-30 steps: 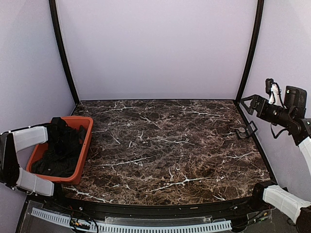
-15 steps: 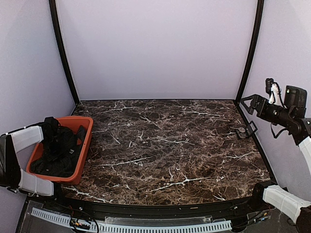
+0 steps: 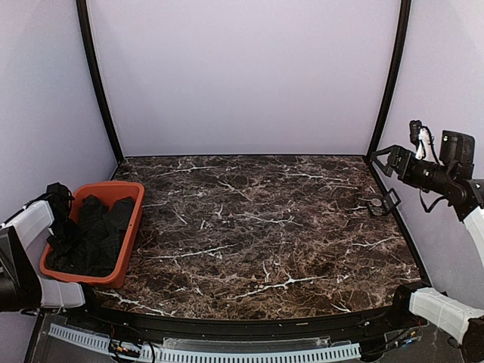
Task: Pin the brooch onto the clothing
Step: Pick up the crumpled clothing from the bin.
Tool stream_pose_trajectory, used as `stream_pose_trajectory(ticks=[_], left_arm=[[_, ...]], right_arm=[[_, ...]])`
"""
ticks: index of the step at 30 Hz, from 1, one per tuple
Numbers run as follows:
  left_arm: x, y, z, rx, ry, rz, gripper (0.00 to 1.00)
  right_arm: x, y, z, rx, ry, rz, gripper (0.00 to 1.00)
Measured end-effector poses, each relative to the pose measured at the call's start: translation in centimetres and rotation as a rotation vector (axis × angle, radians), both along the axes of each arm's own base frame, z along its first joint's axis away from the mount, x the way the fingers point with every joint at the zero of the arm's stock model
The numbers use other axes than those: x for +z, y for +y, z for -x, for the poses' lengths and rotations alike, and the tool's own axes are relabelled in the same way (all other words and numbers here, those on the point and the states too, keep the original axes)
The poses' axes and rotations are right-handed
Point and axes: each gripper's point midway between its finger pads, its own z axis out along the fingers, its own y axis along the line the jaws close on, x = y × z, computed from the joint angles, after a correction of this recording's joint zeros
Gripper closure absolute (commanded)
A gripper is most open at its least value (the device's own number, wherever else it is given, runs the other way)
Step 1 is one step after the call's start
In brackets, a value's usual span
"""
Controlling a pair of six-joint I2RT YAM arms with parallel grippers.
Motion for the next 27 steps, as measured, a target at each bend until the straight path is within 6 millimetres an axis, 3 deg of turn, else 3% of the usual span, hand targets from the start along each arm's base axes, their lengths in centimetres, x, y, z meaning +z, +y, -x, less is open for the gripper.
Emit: stream_pose_trajectory(ticks=[8,12,16,21,25,27], left_arm=[[1.2,1.1,1.1,0.052,-0.014,-0.057,0.99],[1.7,0.2,0.2,0.002,-0.067,-0.028,0.99],[3.7,-1.2,-1.7,-0.077,-0.171,-0.022,0.99],[9.5,-3.5,-5.3,-0.168,-0.379,-0.036,0.99],[15.6,-5.7,-8.6,-0.264,-0.527,-0.052,0.99],[19.0,-7.7,-11.0,-0.351,-0.592,-0.058,0.99]], right_arm=[[0.1,0.5,0.2,0.027,0.006,-0.02,0.01],[0.4,0.6,0.4,0.028,-0.002,-0.03,0.01],[0.8,0.6,0.7,0.027,-0.015,-0.04,0.01],[0.8,1.0,0.5,0.041,-0.008,-0.065,0.01],[0.4,1.0,0.0,0.046,0.01,-0.068,0.01],[0.3,1.0,-0.2,0.045,0.015,-0.065,0.01]])
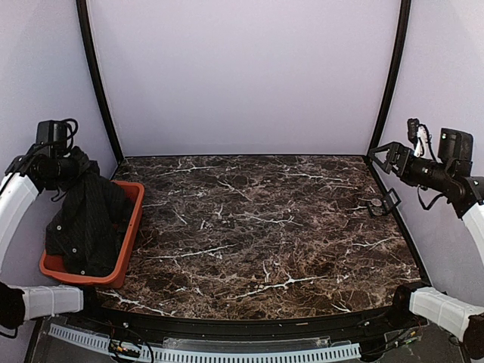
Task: Pin the brooch onto the clothing
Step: Pick up the crumpled clothing from the bin, then place the crumpled clothing at the center of the board.
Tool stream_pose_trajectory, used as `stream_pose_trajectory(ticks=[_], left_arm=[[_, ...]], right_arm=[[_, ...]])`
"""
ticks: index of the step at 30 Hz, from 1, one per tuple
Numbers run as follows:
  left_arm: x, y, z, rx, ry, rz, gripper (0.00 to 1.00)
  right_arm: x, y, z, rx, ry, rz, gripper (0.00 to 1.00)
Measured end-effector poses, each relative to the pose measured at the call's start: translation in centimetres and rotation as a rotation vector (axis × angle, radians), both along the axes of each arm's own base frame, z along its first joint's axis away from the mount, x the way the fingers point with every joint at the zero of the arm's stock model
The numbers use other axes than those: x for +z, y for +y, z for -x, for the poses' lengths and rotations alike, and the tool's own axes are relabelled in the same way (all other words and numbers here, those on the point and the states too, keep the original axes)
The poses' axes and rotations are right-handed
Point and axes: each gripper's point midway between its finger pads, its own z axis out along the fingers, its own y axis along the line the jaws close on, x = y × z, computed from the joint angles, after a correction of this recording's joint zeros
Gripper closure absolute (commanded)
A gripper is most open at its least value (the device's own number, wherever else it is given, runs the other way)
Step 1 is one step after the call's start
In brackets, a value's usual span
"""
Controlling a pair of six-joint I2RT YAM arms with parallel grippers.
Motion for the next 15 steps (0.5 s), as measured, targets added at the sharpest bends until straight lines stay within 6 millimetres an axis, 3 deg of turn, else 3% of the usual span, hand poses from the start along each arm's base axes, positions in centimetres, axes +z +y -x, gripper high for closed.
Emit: stream_pose_trajectory(ticks=[4,8,11,15], left_arm=[[6.0,-5.6,-4.4,-0.194,-0.085,-0.063,0.99],[11.0,-11.8,-7.0,-0.378,-0.156,-0.15,0.99],[14.7,-18.0,-7.8,-0.551,-0.253,-0.188,0.99],[17.9,-27.0,-7.5,-0.815,-0.373,-0.2,0.99]], right_arm=[[0.4,-0.1,-0.1,-0.004,-0.011,0.008,0.01],[0.7,-0.2,-0.1,-0.006,-0.021,0.013,0.01],[0.6,-0.3,-0.2,-0.012,-0.02,0.018,0.01],[0.5,-0.5,-0.3,-0.024,-0.02,0.026,0.01]])
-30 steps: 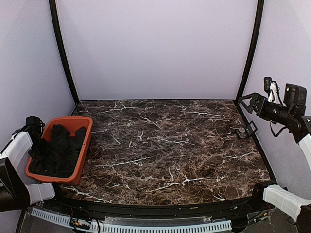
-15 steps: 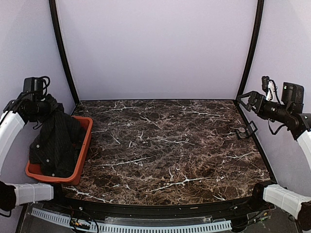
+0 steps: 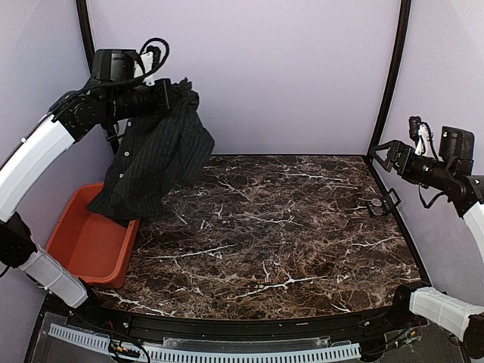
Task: Pin the brooch onto the clothing
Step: Place the crumpled clothing at the center of the board.
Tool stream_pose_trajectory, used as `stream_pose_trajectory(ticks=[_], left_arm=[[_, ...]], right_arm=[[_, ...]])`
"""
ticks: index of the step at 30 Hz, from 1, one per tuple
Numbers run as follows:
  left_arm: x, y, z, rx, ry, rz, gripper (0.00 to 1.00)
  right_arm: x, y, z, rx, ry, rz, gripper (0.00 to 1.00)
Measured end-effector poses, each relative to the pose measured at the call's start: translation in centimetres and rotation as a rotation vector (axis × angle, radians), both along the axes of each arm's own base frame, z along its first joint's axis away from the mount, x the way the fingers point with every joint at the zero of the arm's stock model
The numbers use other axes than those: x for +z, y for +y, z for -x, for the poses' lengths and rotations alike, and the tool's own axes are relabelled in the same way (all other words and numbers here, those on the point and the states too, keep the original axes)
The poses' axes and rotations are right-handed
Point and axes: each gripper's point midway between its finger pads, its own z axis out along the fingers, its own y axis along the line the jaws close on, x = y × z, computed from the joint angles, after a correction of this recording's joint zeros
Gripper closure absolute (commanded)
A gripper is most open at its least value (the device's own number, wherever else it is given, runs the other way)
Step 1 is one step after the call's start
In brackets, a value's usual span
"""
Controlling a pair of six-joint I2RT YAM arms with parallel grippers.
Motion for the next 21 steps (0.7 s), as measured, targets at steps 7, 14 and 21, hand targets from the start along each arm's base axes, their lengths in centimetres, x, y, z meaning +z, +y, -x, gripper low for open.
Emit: stream_pose_trajectory(ticks=[7,14,21], left_arm=[[-5.2,-15.9,1.9,-0.433,0.017,-0.101,0.87],[-21.6,-23.7,4.3,-0.675,0.315,-0.198,0.41],[-27.0,-22.4,6.3,-0.703,0.439,-0.193,0.01]], right_arm=[[0.0,-0.5,-0.1,-0.025,-0.002,0.017,0.01],[-0.4,-0.7,-0.2,-0.036,0.01,0.022,0.01],[-4.0,-0.4,-1.2,-0.02,0.107,0.047,0.01]])
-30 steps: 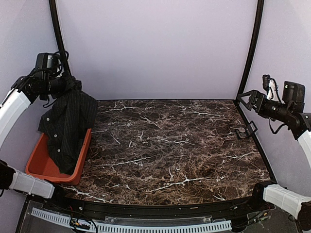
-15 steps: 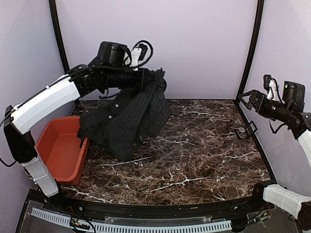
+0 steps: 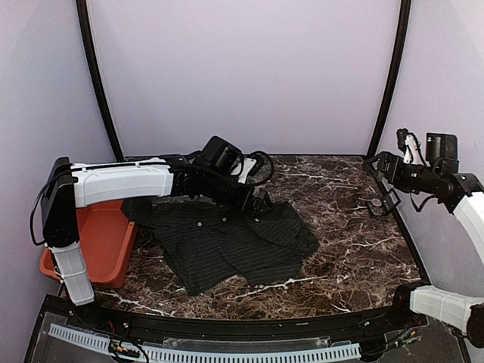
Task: Pin the brooch onto the clothing
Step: Place the crumpled clothing at the center of the board, then pick up the crumped clothing from the center of the board.
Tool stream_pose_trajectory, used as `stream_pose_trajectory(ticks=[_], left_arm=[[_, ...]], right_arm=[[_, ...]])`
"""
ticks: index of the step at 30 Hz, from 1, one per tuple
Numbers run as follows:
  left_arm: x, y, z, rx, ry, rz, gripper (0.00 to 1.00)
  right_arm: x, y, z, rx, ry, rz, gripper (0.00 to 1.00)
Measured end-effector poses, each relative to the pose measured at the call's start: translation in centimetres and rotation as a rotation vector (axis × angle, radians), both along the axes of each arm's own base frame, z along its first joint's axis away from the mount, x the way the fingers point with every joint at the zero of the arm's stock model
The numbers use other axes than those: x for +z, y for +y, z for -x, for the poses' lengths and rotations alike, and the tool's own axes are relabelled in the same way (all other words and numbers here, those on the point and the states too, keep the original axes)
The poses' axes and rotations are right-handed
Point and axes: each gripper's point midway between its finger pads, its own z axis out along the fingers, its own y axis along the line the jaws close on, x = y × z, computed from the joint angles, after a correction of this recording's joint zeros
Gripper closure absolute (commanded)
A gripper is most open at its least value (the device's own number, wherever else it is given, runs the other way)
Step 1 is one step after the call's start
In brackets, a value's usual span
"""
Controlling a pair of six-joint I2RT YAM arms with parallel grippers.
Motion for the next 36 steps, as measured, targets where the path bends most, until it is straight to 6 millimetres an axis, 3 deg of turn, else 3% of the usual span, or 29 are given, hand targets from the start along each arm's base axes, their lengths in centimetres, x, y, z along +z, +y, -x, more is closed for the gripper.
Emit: stream_pose_trajectory(ticks=[4,7,9,11,13,17,20,22,27,31,36], left_arm=[[4.0,3.0,-0.8,0.064,-0.047,0.057,0.01],[7.0,6.6,-3.0,0.17,-0.103,0.084,0.01],[7.4,8.9,-4.2,0.241,-0.123,0.069,0.01],[6.5,10.7,-4.5,0.293,-0.115,0.04,0.01],[4.3,11.7,-3.6,0.307,-0.079,-0.001,0.01],[-0.1,13.0,-0.6,0.283,0.003,-0.057,0.01],[-0.9,13.0,2.3,0.197,0.013,-0.034,0.01],[-0.2,12.3,4.1,0.119,-0.026,-0.018,0.01],[1.4,9.3,8.5,-0.096,-0.149,-0.009,0.01],[-0.9,9.0,8.5,-0.114,-0.15,-0.081,0.01],[-5.9,10.5,8.3,-0.068,-0.079,-0.212,0.01]], right_arm=[[-4.0,2.3,-0.4,0.081,0.109,0.029,0.01],[-7.0,5.5,0.2,0.187,0.177,0.056,0.01],[-9.2,8.3,1.2,0.281,0.228,0.079,0.01],[-11.3,11.0,2.6,0.37,0.269,0.105,0.01],[-13.0,13.4,4.3,0.46,0.304,0.136,0.01],[-15.2,18.3,9.1,0.659,0.287,0.254,0.01],[-15.8,20.7,11.8,0.77,0.212,0.363,0.08],[-16.5,21.2,12.6,0.806,0.175,0.44,0.15],[-19.3,21.3,12.6,0.851,0.16,0.598,0.17],[-21.3,21.5,12.6,0.878,0.174,0.666,0.16],[-23.0,21.9,12.9,0.893,0.17,0.738,0.15]])
